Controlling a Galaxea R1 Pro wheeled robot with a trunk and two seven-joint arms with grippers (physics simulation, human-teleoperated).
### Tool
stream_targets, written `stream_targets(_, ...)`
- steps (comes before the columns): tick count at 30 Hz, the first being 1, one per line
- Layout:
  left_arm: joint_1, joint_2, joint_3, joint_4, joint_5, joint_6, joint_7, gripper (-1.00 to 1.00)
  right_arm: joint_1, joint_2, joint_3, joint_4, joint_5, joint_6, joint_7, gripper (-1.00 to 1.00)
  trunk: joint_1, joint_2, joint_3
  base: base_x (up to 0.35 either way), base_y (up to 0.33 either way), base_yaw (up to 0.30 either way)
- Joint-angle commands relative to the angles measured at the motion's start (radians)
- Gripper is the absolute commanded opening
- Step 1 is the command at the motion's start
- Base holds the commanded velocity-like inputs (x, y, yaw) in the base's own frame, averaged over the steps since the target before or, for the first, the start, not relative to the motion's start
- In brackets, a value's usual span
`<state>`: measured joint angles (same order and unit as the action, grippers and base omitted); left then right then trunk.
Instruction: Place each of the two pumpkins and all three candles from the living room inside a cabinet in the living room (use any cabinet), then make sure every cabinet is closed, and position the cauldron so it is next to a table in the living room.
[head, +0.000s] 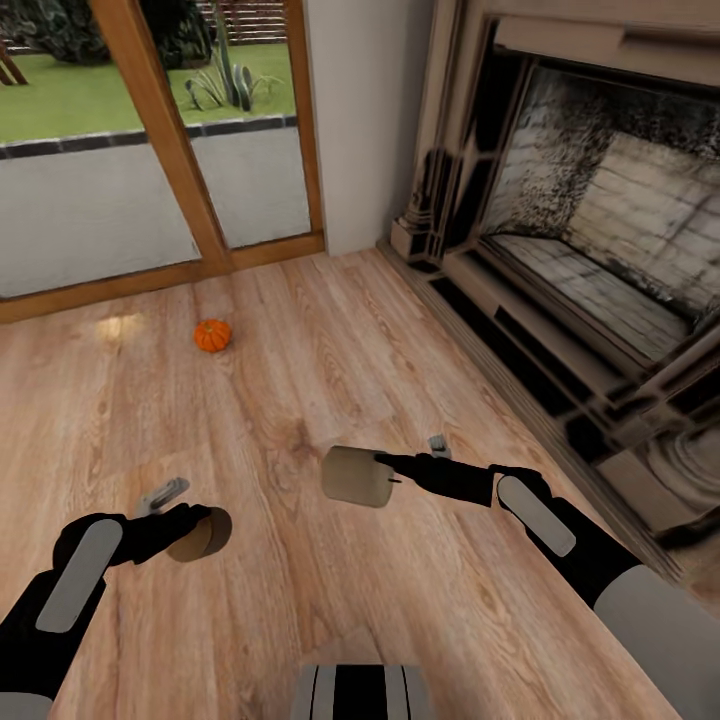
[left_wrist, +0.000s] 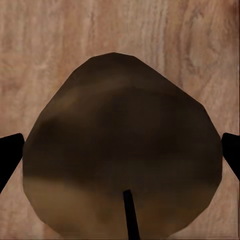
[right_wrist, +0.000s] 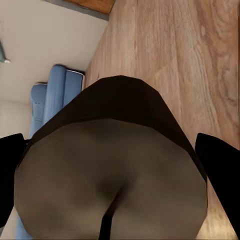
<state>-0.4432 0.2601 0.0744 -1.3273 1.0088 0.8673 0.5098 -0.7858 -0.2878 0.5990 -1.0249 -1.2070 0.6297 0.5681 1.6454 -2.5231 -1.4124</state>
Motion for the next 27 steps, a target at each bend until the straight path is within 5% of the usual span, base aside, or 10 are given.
stream_targets(1, 0.000, 0.000, 0.001, -0.001, 0.011, 0.002, 0.009, -1.00, -0.001, -0.001, 0.002, 0.000, -0.008, 0.004, 0.000, -1.00, -0.001, 0.000, 0.004, -0.082, 0.000, -0.216)
stream_targets(15, 0.000, 0.000, 0.023, -0.001, 0.011, 0.003, 0.006, -1.00, -0.001, -0.002, 0.002, 0.000, -0.006, 0.004, 0.000, -1.00, -0.007, 0.003, 0.066, -0.079, 0.027, -0.234)
stream_targets(27, 0.000, 0.001, 0.027, -0.001, 0.011, 0.004, 0.004, -1.00, -0.001, -0.002, 0.002, 0.000, -0.006, 0.004, -0.001, -1.00, -0.013, 0.006, 0.113, -0.056, 0.024, -0.023)
